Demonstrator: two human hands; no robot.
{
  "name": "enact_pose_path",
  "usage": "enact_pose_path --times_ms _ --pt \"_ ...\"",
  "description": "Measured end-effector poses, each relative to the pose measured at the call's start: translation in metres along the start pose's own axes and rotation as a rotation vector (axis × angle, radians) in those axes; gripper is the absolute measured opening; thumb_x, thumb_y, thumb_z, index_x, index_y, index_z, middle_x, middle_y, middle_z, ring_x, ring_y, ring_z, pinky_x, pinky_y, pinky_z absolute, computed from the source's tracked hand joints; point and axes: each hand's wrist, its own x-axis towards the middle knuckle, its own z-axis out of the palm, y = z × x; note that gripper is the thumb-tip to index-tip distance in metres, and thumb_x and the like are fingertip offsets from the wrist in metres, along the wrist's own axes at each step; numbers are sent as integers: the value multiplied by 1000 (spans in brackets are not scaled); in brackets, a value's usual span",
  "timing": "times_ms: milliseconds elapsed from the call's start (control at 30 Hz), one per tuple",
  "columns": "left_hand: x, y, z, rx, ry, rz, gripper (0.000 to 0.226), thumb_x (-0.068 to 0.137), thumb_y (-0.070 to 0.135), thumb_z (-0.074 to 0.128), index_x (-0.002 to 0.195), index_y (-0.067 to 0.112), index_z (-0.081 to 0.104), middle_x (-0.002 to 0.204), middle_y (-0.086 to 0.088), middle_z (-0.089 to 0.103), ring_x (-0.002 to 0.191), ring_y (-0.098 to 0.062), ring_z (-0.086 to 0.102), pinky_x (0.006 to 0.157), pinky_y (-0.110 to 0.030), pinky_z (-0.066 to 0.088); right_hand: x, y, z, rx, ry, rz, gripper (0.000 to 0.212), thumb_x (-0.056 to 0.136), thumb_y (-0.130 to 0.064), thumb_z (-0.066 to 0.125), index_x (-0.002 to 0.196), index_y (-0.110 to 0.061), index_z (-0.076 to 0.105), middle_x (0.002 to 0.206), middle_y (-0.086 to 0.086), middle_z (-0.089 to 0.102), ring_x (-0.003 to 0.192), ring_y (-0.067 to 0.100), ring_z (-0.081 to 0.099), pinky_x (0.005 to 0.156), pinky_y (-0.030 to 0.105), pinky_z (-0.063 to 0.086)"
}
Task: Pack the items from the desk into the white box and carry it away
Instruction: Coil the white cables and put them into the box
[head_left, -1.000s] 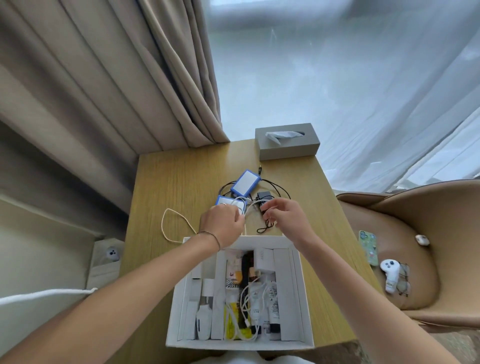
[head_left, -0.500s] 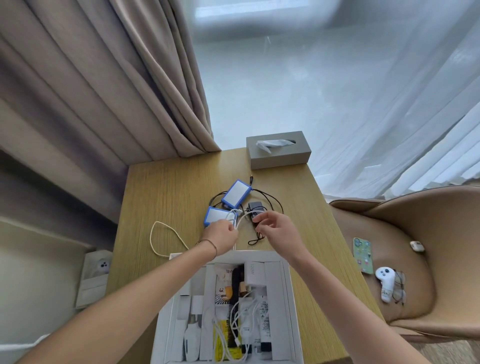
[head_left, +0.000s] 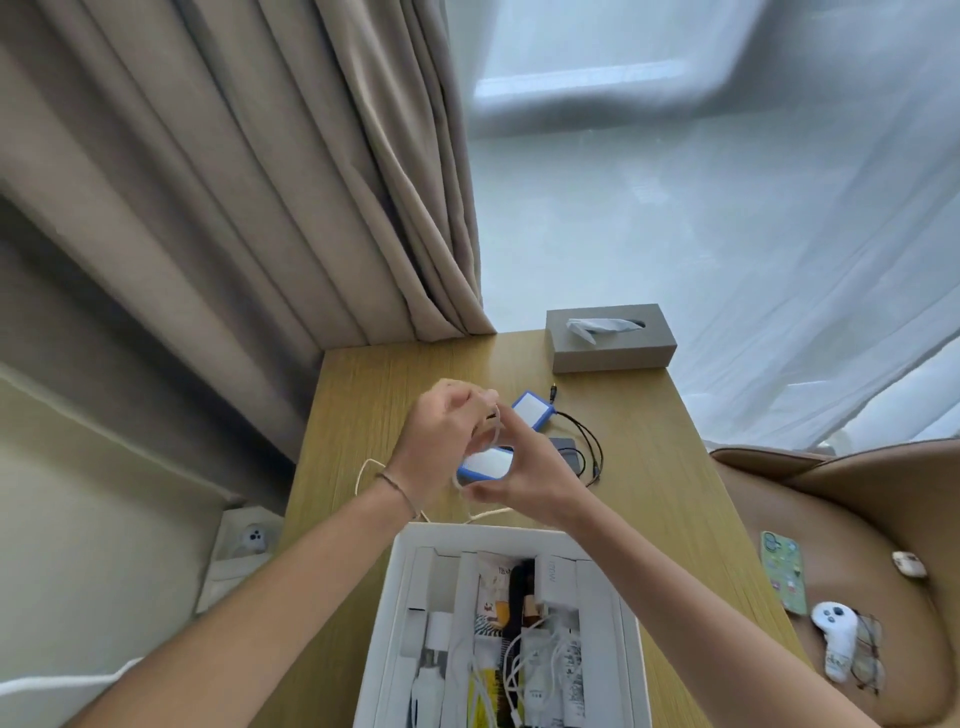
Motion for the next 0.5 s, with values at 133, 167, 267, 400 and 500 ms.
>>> enact_pose_path --times_ms 133,167,267,400,500 --pt "-1 30 -16 -429 -121 -78 32 97 34 48 71 20 60 116 -9 73 117 -22 64 102 -38 45 8 -8 14 58 -24 26 65 68 -13 86 125 -32 63 99 -1 74 102 10 68 98 31 51" --pt "0 34 -20 -507 -136 -89 30 99 33 46 74 22 57 118 -12 72 119 -23 64 106 -40 40 9 -11 18 66 -52 39 56 69 -12 85 121 -26 67 98 0 75 98 9 69 93 29 52" --pt "-1 45 -33 -663 -110 -87 21 101 33 44 84 22 50 110 -12 72 118 -33 64 108 -48 37 10 -21 30 107 -121 45 35 76 -9 83 110 -13 74 100 1 77 95 7 71 89 26 53" --pt "-3 55 -42 -846 -35 -86 6 101 26 46 95 23 47 91 -11 69 86 -36 70 86 -53 55 9 -42 35 376 -196 67 27 82 -26 69 106 -19 79 105 -4 78 100 8 70 92 25 49" --pt "2 53 -44 -777 148 -79 13 103 18 46 94 25 41 80 -8 65 50 -20 55 45 -23 38 8 -55 36 635 -266 67 36 90 -36 53 109 -17 78 112 4 77 113 19 69 99 26 48"
